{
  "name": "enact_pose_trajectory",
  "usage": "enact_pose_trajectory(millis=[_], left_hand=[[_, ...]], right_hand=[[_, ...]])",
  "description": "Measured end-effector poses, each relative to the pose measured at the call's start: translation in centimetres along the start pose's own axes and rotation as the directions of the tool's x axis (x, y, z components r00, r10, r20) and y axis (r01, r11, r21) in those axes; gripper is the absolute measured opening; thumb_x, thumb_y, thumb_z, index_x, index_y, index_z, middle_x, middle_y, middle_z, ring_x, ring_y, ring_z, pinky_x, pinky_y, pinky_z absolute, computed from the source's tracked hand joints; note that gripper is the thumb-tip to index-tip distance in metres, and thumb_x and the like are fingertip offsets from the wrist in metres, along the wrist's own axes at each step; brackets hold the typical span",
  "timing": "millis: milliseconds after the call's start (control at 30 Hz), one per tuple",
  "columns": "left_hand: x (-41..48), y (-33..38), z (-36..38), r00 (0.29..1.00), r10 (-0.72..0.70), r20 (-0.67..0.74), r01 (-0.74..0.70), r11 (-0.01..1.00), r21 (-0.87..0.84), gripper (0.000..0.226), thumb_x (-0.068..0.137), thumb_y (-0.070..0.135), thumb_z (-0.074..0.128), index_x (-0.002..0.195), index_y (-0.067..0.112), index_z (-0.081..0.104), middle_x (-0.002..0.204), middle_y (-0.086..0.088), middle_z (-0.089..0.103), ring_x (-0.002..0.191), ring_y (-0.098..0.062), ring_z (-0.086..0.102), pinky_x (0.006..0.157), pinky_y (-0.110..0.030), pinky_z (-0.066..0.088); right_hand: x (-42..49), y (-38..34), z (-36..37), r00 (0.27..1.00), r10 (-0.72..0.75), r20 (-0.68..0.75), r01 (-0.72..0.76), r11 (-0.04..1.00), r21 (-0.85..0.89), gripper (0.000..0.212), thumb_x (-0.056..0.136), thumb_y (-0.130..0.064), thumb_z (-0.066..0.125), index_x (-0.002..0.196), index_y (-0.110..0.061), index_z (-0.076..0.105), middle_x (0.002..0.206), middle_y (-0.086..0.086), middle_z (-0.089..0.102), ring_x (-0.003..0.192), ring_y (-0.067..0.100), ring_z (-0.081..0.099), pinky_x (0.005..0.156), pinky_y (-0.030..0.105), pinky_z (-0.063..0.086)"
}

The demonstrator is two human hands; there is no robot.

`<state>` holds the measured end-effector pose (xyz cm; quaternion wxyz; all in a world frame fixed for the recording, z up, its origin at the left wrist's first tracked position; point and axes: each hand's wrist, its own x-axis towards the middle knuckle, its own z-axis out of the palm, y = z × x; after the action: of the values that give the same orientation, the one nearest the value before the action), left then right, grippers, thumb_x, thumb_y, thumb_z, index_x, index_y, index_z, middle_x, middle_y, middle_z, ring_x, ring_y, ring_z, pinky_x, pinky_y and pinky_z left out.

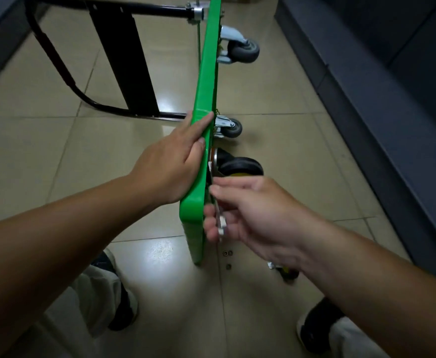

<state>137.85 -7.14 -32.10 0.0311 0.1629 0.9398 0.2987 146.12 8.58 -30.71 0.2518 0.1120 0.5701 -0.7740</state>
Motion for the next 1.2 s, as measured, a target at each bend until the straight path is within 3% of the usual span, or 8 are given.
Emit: enact_pose_trajectory(millis=[100, 200, 333, 467, 567, 700, 1067, 1200], left_hand=[[-0.1, 0.1, -0.5, 1.0, 0.002, 0.017, -0.003, 1.0, 0.025, 0.064, 0.094, 0.047, 0.018, 0.159, 0.046, 0.02, 0.17, 0.005, 0.014, 0.143, -0.028, 0.042, 0.107, -0.042, 0.042], [-0.1, 0.1, -0.9, 1.0, 0.007, 0.029, -0.009, 0.998, 0.057, 0.057, 0.102, 0.047, 0.02, 0.159, 0.047, 0.017, 0.17, 0.006, 0.012, 0.144, -0.027, 0.041, 0.106, -0.041, 0.042], [-0.1, 0.0, -0.9, 0.999, 0.019, 0.028, -0.02, 0.999, 0.046, 0.06, 0.099, 0.048, 0.018, 0.158, 0.048, 0.016, 0.17, 0.006, 0.012, 0.144, -0.025, 0.04, 0.106, -0.038, 0.04], [-0.1, -0.4, -0.7, 1.0, 0.028, -0.004, -0.028, 1.0, 0.003, 0.06, 0.097, 0.048, 0.019, 0.157, 0.05, 0.019, 0.169, 0.005, 0.018, 0.146, -0.021, 0.036, 0.107, -0.032, 0.034], [0.1, -1.0, -0.5, 0.999, 0.049, -0.021, -0.049, 0.999, 0.006, 0.056, 0.1, 0.048, 0.022, 0.156, 0.052, 0.021, 0.167, 0.011, 0.02, 0.147, -0.015, 0.033, 0.106, -0.028, 0.031], [0.4, -1.6, -0.2, 0.996, 0.077, -0.041, -0.077, 0.997, -0.016, 0.054, 0.102, 0.043, 0.027, 0.156, 0.05, 0.026, 0.166, 0.015, 0.024, 0.15, -0.005, 0.027, 0.117, -0.031, 0.029], [0.6, -1.9, 0.2, 0.993, 0.105, -0.05, -0.111, 0.986, -0.122, 0.054, 0.104, 0.024, 0.033, 0.158, 0.026, 0.035, 0.162, 0.003, 0.037, 0.151, -0.01, 0.03, 0.121, -0.046, 0.03], [0.6, -2.1, 0.3, 0.994, 0.101, -0.031, -0.104, 0.983, -0.15, 0.055, 0.103, 0.026, 0.032, 0.158, 0.023, 0.034, 0.162, 0.0, 0.037, 0.151, -0.015, 0.03, 0.121, -0.049, 0.029]], right_hand=[[-1.2, -0.8, 0.9, 0.996, -0.073, 0.058, 0.076, 0.996, -0.053, 0.013, 0.103, -0.003, 0.05, 0.11, 0.003, 0.059, 0.067, 0.016, 0.056, 0.042, 0.021, 0.057, 0.04, 0.024, 0.049], [-2.0, 0.0, 0.9, 0.993, -0.071, -0.09, 0.068, 0.997, -0.043, 0.018, 0.102, -0.008, 0.051, 0.1, -0.012, 0.068, 0.061, 0.012, 0.053, 0.039, 0.019, 0.049, 0.036, 0.021, 0.038], [-3.5, 3.4, -1.8, 0.921, -0.348, -0.176, 0.292, 0.914, -0.28, 0.044, 0.102, -0.004, 0.052, 0.127, -0.038, 0.063, 0.06, 0.013, 0.057, 0.041, 0.024, 0.053, 0.037, 0.024, 0.04], [0.2, 6.6, -6.6, 0.762, -0.648, 0.011, 0.489, 0.564, -0.665, 0.052, 0.103, -0.013, 0.052, 0.151, -0.029, 0.043, 0.074, -0.002, 0.06, 0.059, 0.022, 0.061, 0.056, 0.036, 0.055], [3.8, 7.7, -8.6, 0.655, -0.72, 0.229, 0.607, 0.32, -0.727, 0.05, 0.103, -0.01, 0.049, 0.152, -0.009, 0.039, 0.082, 0.0, 0.057, 0.066, 0.025, 0.057, 0.064, 0.04, 0.051], [7.5, 9.6, -9.4, 0.543, -0.769, 0.338, 0.67, 0.155, -0.726, 0.049, 0.1, 0.002, 0.053, 0.147, 0.002, 0.042, 0.086, 0.015, 0.059, 0.069, 0.031, 0.058, 0.068, 0.041, 0.052], [13.3, 11.9, -9.9, 0.439, -0.783, 0.44, 0.8, 0.118, -0.588, 0.054, 0.095, 0.011, 0.056, 0.146, 0.005, 0.038, 0.105, 0.023, 0.066, 0.089, 0.04, 0.066, 0.083, 0.045, 0.055], [13.5, 12.7, -8.7, 0.479, -0.786, 0.391, 0.822, 0.246, -0.513, 0.061, 0.093, 0.016, 0.055, 0.148, 0.001, 0.033, 0.09, 0.018, 0.059, 0.077, 0.033, 0.058, 0.073, 0.041, 0.052]])
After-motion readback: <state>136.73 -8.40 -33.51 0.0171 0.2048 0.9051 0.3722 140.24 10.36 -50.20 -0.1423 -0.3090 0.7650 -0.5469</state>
